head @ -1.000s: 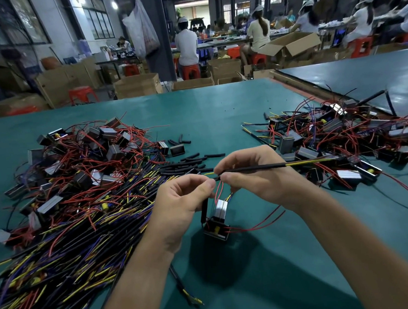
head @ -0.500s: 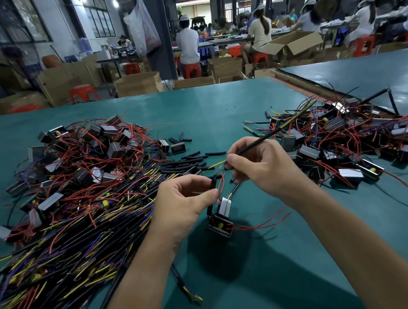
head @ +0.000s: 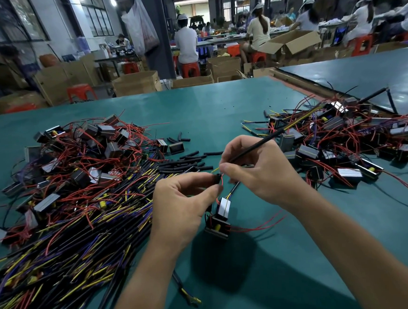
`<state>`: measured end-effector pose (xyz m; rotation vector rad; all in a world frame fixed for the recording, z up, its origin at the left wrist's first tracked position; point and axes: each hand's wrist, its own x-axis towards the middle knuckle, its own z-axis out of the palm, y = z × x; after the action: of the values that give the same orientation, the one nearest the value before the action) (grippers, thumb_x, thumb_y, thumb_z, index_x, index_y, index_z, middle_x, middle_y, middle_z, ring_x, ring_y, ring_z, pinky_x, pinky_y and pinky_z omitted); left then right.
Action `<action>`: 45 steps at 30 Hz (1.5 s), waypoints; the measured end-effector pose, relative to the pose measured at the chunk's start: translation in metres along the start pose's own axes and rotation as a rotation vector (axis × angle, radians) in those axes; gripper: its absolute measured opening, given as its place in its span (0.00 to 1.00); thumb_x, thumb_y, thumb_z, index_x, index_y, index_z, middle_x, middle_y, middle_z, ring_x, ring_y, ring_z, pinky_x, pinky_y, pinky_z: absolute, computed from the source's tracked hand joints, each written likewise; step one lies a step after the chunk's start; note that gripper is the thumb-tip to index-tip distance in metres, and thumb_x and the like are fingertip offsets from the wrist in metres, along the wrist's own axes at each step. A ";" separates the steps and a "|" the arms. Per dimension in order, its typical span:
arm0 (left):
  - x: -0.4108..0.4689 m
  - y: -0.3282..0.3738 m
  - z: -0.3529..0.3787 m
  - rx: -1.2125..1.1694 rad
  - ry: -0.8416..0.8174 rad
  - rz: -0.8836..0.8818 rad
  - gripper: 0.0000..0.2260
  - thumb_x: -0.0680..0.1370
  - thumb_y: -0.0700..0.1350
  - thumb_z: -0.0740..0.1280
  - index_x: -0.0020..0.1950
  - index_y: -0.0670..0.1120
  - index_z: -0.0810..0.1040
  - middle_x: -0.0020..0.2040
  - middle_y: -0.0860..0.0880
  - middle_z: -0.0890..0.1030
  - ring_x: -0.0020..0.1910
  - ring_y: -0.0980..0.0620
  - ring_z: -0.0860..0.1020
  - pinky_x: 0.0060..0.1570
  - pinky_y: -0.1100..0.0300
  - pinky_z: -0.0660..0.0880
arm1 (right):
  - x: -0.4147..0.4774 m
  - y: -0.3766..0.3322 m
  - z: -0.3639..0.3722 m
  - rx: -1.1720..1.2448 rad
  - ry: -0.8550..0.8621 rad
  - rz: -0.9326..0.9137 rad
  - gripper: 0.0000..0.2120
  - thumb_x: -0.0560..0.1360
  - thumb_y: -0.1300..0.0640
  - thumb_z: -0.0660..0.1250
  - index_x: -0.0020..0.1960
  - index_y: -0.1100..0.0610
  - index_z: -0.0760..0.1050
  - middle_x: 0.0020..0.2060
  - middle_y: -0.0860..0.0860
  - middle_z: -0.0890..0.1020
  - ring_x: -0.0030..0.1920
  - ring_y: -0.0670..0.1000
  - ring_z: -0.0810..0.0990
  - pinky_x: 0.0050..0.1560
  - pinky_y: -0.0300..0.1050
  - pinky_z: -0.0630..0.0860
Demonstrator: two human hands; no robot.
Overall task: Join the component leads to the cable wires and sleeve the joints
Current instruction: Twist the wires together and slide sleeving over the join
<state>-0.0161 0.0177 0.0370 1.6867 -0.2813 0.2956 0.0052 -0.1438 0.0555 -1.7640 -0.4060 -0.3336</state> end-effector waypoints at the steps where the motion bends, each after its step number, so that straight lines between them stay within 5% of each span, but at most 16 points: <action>1: -0.001 0.000 0.001 0.016 0.011 0.023 0.11 0.68 0.35 0.77 0.37 0.52 0.86 0.35 0.53 0.85 0.32 0.57 0.81 0.36 0.63 0.79 | -0.001 -0.001 0.001 -0.017 -0.008 -0.019 0.06 0.72 0.68 0.72 0.42 0.61 0.77 0.35 0.58 0.82 0.34 0.50 0.79 0.40 0.48 0.79; 5: -0.002 -0.003 0.003 0.086 0.102 0.104 0.08 0.68 0.37 0.78 0.39 0.49 0.85 0.34 0.51 0.84 0.31 0.53 0.79 0.35 0.55 0.78 | -0.004 -0.002 0.004 -0.030 -0.035 -0.049 0.07 0.74 0.67 0.70 0.44 0.57 0.77 0.36 0.49 0.81 0.36 0.47 0.80 0.41 0.41 0.79; 9: 0.001 -0.005 0.003 0.102 0.183 0.134 0.07 0.67 0.36 0.78 0.39 0.48 0.85 0.33 0.51 0.84 0.30 0.56 0.78 0.34 0.61 0.76 | -0.002 -0.004 0.000 0.113 -0.052 0.011 0.08 0.77 0.71 0.64 0.48 0.58 0.74 0.41 0.57 0.81 0.38 0.52 0.83 0.44 0.45 0.82; 15: 0.000 -0.010 0.002 0.175 0.218 0.212 0.07 0.68 0.38 0.78 0.41 0.50 0.86 0.33 0.55 0.83 0.30 0.61 0.77 0.35 0.64 0.74 | -0.004 -0.004 0.002 0.013 0.012 -0.045 0.11 0.75 0.68 0.69 0.45 0.54 0.74 0.38 0.52 0.83 0.37 0.57 0.83 0.45 0.55 0.82; 28: -0.002 -0.008 0.003 0.361 0.234 0.465 0.09 0.71 0.37 0.76 0.50 0.44 0.86 0.42 0.52 0.84 0.40 0.56 0.82 0.41 0.56 0.79 | -0.007 -0.007 0.005 -0.071 -0.007 -0.095 0.14 0.72 0.67 0.73 0.46 0.49 0.75 0.36 0.46 0.84 0.37 0.47 0.83 0.44 0.45 0.80; 37: 0.005 -0.006 0.000 0.039 0.229 0.178 0.08 0.73 0.36 0.73 0.43 0.50 0.85 0.36 0.51 0.84 0.34 0.56 0.79 0.37 0.60 0.78 | -0.008 0.001 0.014 -0.021 -0.015 -0.016 0.07 0.73 0.59 0.70 0.51 0.53 0.79 0.42 0.48 0.85 0.43 0.50 0.84 0.48 0.51 0.81; 45: 0.008 -0.001 -0.004 -0.343 0.248 -0.189 0.10 0.72 0.35 0.72 0.35 0.48 0.85 0.33 0.51 0.84 0.31 0.58 0.79 0.32 0.66 0.77 | -0.011 0.010 0.019 -0.329 -0.388 0.097 0.06 0.76 0.62 0.67 0.46 0.58 0.83 0.39 0.55 0.85 0.43 0.59 0.82 0.47 0.55 0.78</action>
<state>-0.0085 0.0218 0.0399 1.3113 0.0134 0.2937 0.0000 -0.1282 0.0382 -2.1711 -0.5628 0.0184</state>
